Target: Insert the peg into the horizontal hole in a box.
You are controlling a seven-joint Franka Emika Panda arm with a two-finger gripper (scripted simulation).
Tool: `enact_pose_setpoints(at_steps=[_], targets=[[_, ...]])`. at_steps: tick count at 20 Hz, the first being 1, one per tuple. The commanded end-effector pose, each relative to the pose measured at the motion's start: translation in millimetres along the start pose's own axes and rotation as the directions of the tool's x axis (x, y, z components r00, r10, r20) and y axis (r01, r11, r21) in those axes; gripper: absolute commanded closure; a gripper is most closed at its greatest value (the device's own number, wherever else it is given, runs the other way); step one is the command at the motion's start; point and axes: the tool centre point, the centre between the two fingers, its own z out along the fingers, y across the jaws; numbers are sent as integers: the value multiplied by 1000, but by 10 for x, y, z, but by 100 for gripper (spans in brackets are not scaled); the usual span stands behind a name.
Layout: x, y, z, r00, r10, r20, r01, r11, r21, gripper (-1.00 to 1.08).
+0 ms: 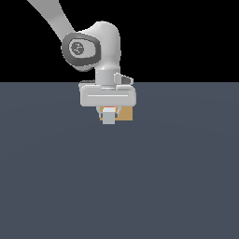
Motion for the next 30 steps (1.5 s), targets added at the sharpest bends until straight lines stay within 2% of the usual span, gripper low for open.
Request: enact_pose_setpoints(at_steps=[1, 18, 22, 30], targets=[[14, 24, -19, 1000, 7, -1, -7, 1000, -3, 108], [74, 25, -18, 1000, 6, -1, -6, 1000, -2, 108], [260, 21, -23, 1000, 6, -2, -6, 1000, -3, 108], [815, 26, -33, 1000, 6, -2, -6, 1000, -5, 108]])
